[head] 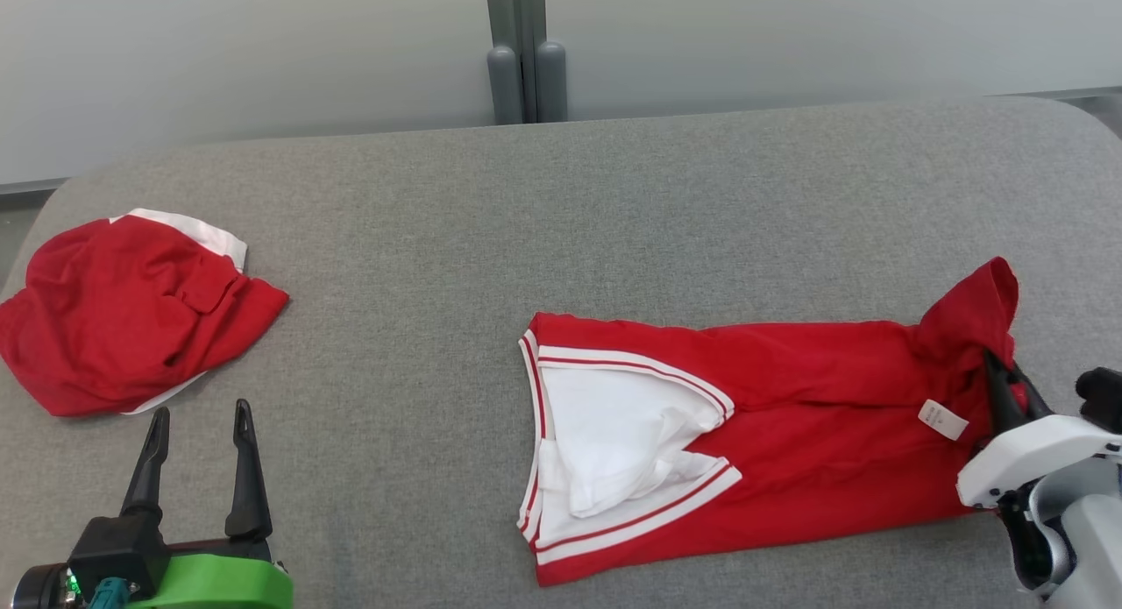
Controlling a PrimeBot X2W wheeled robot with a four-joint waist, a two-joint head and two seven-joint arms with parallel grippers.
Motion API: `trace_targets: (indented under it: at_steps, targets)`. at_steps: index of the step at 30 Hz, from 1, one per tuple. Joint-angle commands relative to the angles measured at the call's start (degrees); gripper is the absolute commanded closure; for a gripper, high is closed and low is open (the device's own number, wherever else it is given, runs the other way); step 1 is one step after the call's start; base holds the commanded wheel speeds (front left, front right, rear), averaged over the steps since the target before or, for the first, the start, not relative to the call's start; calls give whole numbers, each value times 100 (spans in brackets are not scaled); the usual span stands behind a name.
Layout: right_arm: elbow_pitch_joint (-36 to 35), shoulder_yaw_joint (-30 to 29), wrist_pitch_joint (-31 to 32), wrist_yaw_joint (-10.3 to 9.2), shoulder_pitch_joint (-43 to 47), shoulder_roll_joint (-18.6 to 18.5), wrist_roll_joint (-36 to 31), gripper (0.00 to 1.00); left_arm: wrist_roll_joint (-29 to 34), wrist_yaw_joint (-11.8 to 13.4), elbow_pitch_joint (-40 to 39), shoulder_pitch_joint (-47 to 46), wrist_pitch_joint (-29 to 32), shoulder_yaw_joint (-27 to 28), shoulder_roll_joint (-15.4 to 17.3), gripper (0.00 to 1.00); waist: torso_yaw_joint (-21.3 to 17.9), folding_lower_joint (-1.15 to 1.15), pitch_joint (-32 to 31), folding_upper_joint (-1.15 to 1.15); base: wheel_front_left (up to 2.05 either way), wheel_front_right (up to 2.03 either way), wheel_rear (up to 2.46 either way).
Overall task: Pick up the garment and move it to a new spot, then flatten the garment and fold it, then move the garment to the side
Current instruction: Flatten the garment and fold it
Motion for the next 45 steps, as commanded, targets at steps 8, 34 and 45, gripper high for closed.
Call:
trace_targets:
  at_steps: [8, 34, 45]
  targets:
    - [-720, 606, 282, -10, 52, 664, -320, 100, 71, -9, 44, 108, -1, -7, 3, 0, 186, 0, -203, 0, 0, 0, 0]
    - [-296, 2598, 404, -10, -717, 1754, 40, 100, -35, -34, 292, -495, -1, -454, 4, 0, 852, 0, 177, 0, 0, 0, 0]
    - [257, 3037, 100, -10, -1099, 1750, 475, 0, -67, -20, 399, -641, -1, -564, 3, 0, 887, 0, 275, 0, 0, 0, 0]
